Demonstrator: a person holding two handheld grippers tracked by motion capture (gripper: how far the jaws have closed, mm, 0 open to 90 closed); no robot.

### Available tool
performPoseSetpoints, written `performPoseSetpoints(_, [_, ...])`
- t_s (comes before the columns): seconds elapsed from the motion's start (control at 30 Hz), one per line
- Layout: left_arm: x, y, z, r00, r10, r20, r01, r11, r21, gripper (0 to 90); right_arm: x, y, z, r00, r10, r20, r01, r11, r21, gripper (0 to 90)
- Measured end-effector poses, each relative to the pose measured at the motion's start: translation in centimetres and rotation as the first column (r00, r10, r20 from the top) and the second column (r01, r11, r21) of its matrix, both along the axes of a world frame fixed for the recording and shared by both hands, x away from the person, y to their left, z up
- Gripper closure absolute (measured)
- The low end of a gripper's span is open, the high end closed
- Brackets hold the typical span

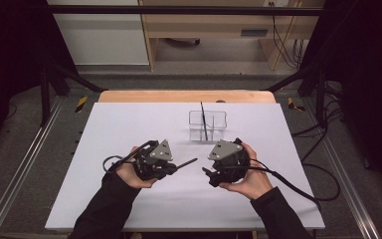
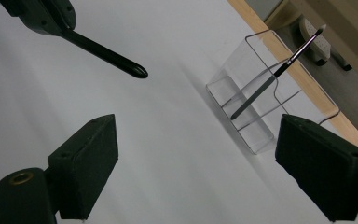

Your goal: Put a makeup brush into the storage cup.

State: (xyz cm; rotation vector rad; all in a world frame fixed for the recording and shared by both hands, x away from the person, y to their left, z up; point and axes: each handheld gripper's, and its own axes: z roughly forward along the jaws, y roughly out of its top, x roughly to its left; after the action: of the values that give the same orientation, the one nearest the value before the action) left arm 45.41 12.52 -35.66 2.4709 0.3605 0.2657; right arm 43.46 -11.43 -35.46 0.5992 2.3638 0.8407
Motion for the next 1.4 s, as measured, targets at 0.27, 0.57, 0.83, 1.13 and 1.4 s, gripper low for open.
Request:
performPoseSetpoints(0.27, [-0.1,-0.6,0.2,0.9999,-0.017,0.0,0.017,0.9999,0.0,83.3,0.0,0.9,-0.2,0.9997,0.022,0.005,-0.022,0.9993,-0.029,14.7])
performPoseSetpoints(0.57, [-0.1,-1.1,0.3,0.9994,-0.034,-0.005,0.034,0.9994,0.01,83.3,-0.3,1.4,-0.3,0.9987,0.052,0.005,-0.051,0.9949,-0.087,18.2])
performPoseSetpoints(0.83, [0.0,-1.5,0.5,0.9987,-0.049,-0.011,0.049,0.9987,0.011,83.3,-0.4,1.9,-0.1,0.9951,0.099,-0.005,-0.099,0.9884,-0.116,25.5])
performPoseSetpoints(1.13, [0.0,-2.1,0.7,0.9974,-0.07,-0.014,0.071,0.9973,0.021,83.3,-0.6,2.5,0.0,0.9904,0.138,-0.001,-0.137,0.9782,-0.156,32.0])
performPoseSetpoints(1.4, [0.0,-2.6,0.9,0.9958,-0.089,-0.02,0.09,0.9956,0.027,83.3,-0.8,3.1,-0.2,0.9841,0.178,-0.005,-0.175,0.966,-0.19,37.3])
